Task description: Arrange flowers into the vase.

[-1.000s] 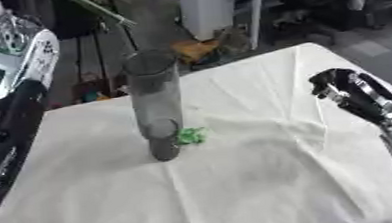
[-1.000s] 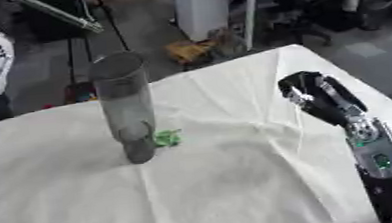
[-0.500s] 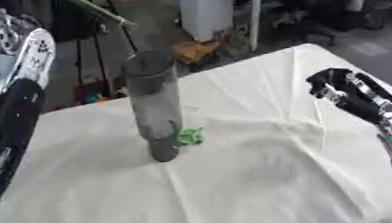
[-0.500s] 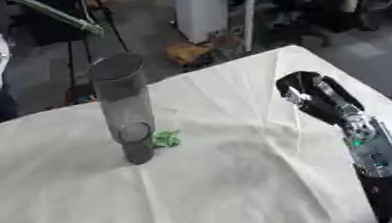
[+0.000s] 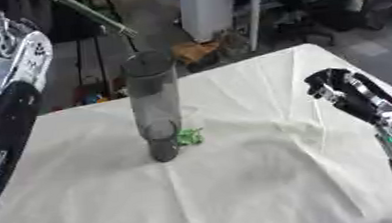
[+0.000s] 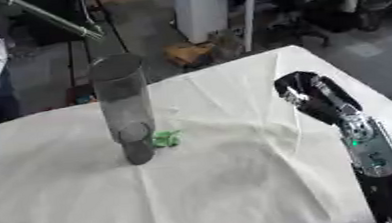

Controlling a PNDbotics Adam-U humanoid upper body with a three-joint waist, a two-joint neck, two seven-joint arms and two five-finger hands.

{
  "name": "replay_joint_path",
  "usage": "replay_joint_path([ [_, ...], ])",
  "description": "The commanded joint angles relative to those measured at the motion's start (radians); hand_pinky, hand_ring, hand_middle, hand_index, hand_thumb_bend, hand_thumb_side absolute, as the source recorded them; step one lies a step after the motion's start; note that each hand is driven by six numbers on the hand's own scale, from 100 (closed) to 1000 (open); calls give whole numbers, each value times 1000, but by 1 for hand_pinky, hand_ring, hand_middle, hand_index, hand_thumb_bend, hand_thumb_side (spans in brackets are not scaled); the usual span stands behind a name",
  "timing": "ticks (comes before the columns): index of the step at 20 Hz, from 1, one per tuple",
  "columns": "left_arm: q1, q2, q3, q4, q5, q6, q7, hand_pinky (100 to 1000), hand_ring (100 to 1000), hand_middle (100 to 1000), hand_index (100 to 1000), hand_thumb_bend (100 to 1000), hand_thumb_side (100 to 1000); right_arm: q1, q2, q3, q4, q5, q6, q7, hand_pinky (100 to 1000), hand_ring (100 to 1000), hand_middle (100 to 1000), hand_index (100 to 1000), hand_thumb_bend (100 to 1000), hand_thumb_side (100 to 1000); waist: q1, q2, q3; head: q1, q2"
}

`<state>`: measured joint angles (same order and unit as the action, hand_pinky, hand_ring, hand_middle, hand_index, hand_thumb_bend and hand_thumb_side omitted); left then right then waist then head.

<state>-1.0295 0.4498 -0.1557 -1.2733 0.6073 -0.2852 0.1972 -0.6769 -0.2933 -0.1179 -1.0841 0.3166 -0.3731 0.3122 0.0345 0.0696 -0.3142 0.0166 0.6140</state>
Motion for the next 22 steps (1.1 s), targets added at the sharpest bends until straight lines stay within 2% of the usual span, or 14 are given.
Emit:
replay_joint_path([
  [1, -18, 29, 3, -9, 6, 2, -6, 100, 100, 100, 100, 796, 807, -13, -13, -9, -24, 2, 1, 1, 633, 644, 531, 728, 362, 775, -6, -17, 2, 0, 3],
  [22, -18, 27, 0, -6, 30, 16, -15, 100, 100, 100, 100, 784, 801, -17, -14, -9, -18, 3, -3, 1, 633, 644, 531, 728, 361, 775, -10, -15, 6, 2, 5],
])
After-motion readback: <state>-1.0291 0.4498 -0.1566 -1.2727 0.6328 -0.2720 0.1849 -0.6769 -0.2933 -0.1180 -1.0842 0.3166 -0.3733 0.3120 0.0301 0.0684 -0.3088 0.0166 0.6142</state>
